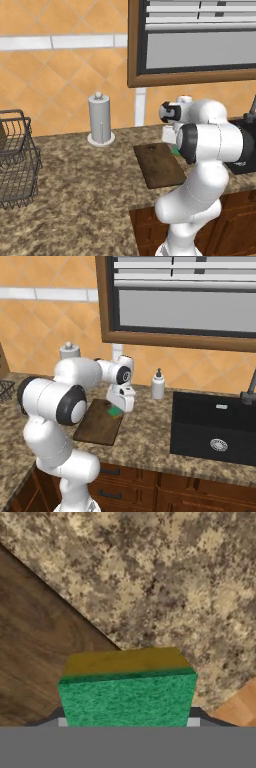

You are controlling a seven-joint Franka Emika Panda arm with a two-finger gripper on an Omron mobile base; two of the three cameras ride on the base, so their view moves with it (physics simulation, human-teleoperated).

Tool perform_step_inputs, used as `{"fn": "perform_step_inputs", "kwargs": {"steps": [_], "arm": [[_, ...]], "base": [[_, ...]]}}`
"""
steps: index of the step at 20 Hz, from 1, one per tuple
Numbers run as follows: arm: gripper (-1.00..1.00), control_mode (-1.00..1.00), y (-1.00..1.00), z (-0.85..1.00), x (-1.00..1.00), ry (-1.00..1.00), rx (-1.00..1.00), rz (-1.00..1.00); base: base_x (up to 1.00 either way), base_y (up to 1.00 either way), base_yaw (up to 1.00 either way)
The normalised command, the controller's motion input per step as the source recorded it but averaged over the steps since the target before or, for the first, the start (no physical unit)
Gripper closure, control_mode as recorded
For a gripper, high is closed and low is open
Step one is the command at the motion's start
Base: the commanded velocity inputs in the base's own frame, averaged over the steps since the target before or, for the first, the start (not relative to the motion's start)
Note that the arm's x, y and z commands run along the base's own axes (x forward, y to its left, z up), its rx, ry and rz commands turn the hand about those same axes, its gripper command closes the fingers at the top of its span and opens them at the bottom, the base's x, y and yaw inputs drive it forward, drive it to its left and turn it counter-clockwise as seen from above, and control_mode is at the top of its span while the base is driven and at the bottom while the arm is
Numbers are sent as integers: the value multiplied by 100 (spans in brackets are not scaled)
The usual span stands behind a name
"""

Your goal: Pick up the sponge from the counter and clean the cutting board by briefly scrubbing or pressing down on the cutting board. Once finished, release the sponge.

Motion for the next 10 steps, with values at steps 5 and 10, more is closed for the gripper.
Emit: {"fn": "perform_step_inputs", "kwargs": {"steps": [5,10], "arm": [[100,-100,8,0,49,1,1,0],[100,-100,15,0,69,10,2,0]], "base": [[0,0,0],[0,0,0]]}}
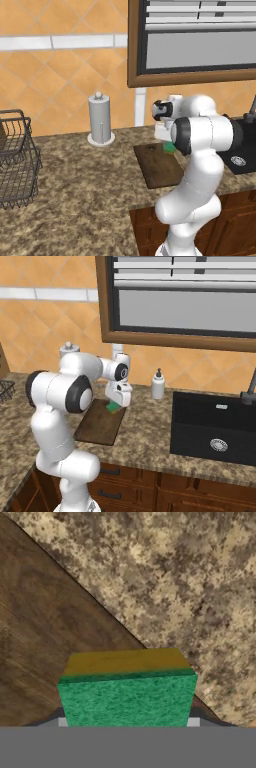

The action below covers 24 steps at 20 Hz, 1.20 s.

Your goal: Pick up the sponge from the counter and clean the cutting board by briefly scrubbing or pressing down on the cutting board. Once finished, release the sponge.

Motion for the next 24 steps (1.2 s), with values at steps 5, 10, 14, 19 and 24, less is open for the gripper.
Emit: {"fn": "perform_step_inputs", "kwargs": {"steps": [5,10,14,19,24], "arm": [[100,-100,11,-10,44,0,1,0],[100,-100,5,-60,7,-2,16,0],[100,-100,5,-87,0,-9,19,0],[100,-100,0,-20,-10,0,4,0],[100,-100,0,-13,-75,1,0,0]], "base": [[0,0,0],[0,0,0],[0,0,0],[0,0,0],[0,0,0]]}}
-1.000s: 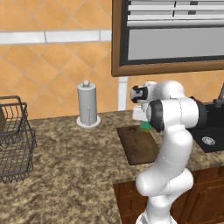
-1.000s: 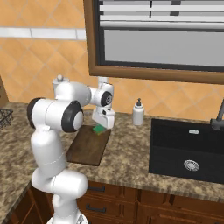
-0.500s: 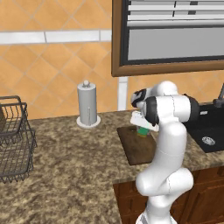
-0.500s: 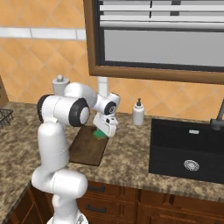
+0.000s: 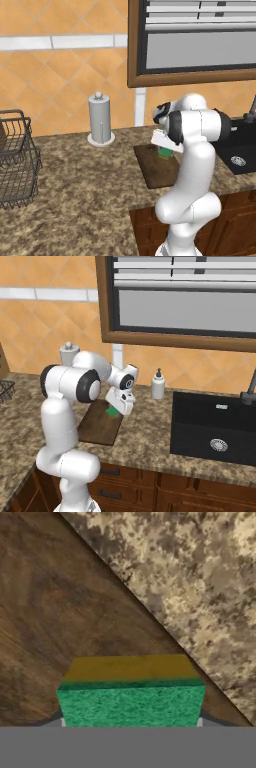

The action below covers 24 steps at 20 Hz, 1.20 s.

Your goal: Pick up the sponge from the counter and clean the cutting board by briefly scrubbing or pressing down on the cutting board. Once finished, release the sponge.

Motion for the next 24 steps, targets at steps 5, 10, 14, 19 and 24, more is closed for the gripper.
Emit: {"fn": "perform_step_inputs", "kwargs": {"steps": [5,10,14,19,24], "arm": [[100,-100,0,-33,-98,0,0,0],[100,-100,0,-40,-100,0,0,0],[100,-100,0,-38,-100,0,0,0],[100,-100,0,-32,-100,1,0,0],[100,-100,2,-40,-96,5,0,0]], "base": [[0,0,0],[0,0,0],[0,0,0],[0,0,0],[0,0,0]]}}
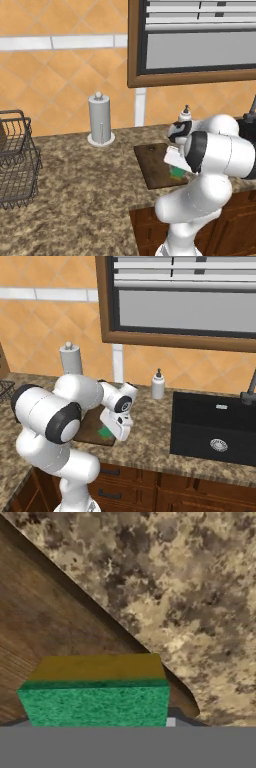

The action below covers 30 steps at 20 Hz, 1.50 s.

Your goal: Pick up the sponge from the counter and clean the cutting board by briefly scrubbing or pressing down on the cutting board. Once finished, release the sponge.

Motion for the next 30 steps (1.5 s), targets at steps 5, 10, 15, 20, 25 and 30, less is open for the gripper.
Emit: {"fn": "perform_step_inputs", "kwargs": {"steps": [5,10,15,20,25,30], "arm": [[100,-100,13,-38,-83,10,0,0],[100,-100,16,-18,-57,5,0,-1],[100,-100,74,5,-1,0,0,-3],[100,-100,63,42,12,0,-7,-6],[100,-100,37,-5,52,1,-3,-6],[100,-100,0,35,98,14,0,-6]], "base": [[0,0,0],[0,0,0],[0,0,0],[0,0,0],[0,0,0],[0,0,0]]}}
